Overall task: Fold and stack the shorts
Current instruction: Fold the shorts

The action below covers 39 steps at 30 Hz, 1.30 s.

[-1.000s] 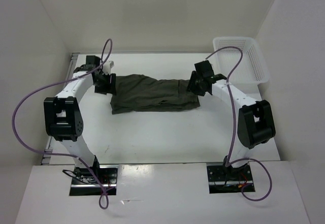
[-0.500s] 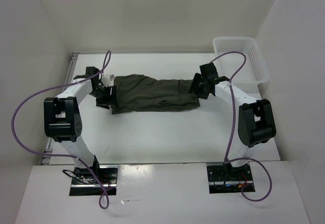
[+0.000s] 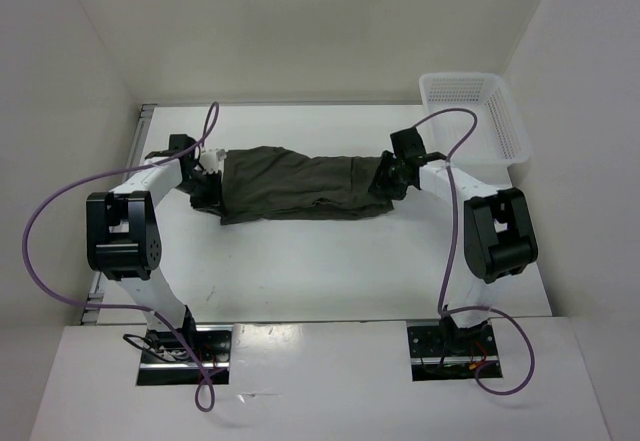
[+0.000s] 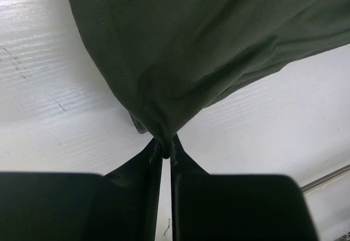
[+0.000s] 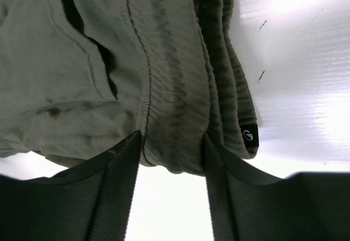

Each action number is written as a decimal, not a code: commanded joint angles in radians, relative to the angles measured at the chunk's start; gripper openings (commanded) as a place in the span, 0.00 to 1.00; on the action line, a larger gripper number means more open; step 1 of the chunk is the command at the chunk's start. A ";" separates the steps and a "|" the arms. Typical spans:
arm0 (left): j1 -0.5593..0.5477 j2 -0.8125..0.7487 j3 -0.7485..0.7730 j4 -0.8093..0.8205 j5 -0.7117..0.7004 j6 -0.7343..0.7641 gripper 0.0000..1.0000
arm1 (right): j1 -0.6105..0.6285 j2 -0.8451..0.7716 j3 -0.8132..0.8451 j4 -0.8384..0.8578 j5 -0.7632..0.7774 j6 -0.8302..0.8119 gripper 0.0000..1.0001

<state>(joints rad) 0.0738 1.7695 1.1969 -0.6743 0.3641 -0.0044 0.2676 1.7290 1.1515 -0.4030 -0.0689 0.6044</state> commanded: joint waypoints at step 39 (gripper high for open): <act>-0.020 -0.054 -0.031 -0.154 -0.128 0.004 0.43 | -0.179 -0.308 -0.172 -0.141 0.081 0.011 0.49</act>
<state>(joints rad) 0.0242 1.7523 1.0855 -0.7757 0.2546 -0.0036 0.0975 1.5311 0.9279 -0.4923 -0.0593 0.6163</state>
